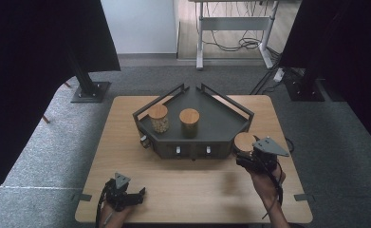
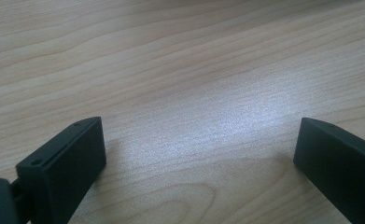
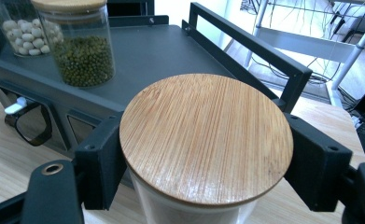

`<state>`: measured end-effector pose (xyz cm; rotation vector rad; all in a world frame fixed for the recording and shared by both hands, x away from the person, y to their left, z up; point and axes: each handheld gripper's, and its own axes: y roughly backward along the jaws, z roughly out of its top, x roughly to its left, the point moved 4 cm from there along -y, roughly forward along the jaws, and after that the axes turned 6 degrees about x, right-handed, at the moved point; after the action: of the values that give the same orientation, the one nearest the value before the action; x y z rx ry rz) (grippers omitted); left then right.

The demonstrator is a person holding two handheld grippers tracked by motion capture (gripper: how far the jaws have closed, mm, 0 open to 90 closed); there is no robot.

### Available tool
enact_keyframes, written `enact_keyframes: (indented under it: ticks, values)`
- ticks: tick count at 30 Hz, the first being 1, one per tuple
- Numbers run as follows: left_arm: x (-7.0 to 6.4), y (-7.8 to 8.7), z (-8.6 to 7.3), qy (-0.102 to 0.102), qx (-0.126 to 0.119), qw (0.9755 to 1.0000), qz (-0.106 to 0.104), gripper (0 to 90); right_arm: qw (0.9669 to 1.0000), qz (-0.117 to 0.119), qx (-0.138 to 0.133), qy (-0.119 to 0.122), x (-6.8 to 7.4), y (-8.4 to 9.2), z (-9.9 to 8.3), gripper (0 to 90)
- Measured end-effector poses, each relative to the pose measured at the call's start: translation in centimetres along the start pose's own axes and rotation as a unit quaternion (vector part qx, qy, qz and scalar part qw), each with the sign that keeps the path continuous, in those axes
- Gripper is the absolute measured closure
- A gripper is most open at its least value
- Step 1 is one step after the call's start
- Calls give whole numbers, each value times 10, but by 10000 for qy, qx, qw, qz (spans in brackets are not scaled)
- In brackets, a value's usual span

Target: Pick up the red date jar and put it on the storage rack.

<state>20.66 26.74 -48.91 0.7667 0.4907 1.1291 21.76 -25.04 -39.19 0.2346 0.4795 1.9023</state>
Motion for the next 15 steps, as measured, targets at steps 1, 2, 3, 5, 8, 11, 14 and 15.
enact_keyframes:
  ticks: [1, 2, 3, 5, 8, 11, 14, 15]
  values:
    - [0, 0, 0, -1, 0, 10000, -1, 20, 10000, 10, -5, -5, 0, 0, 1, 228]
    - [0, 0, 0, -3, 5, 10000, -3, 20, 10000, 16, -7, -6, 0, 0, 3, 228]
    - [0, 0, 0, -1, -1, 10000, -1, 20, 10000, 20, -14, -4, 0, 0, 4, 228]
    - [0, 0, 0, -3, 0, 10000, -2, 20, 10000, 25, -26, 2, 1, 0, 6, 228]
    - [0, 0, 0, -6, 0, 10000, -4, 20, 10000, 37, -35, 13, 1, 0, 10, 228]
    - [0, 0, 0, -8, 1, 10000, -4, 20, 10000, 44, -51, 24, 2, -1, 14, 228]
    - [0, 0, 0, -9, 6, 10000, -5, 20, 10000, 61, -68, 22, 2, -2, 17, 228]
    - [0, 0, 0, -9, 6, 10000, -5, 20, 10000, 62, -73, 16, 2, -2, 17, 228]
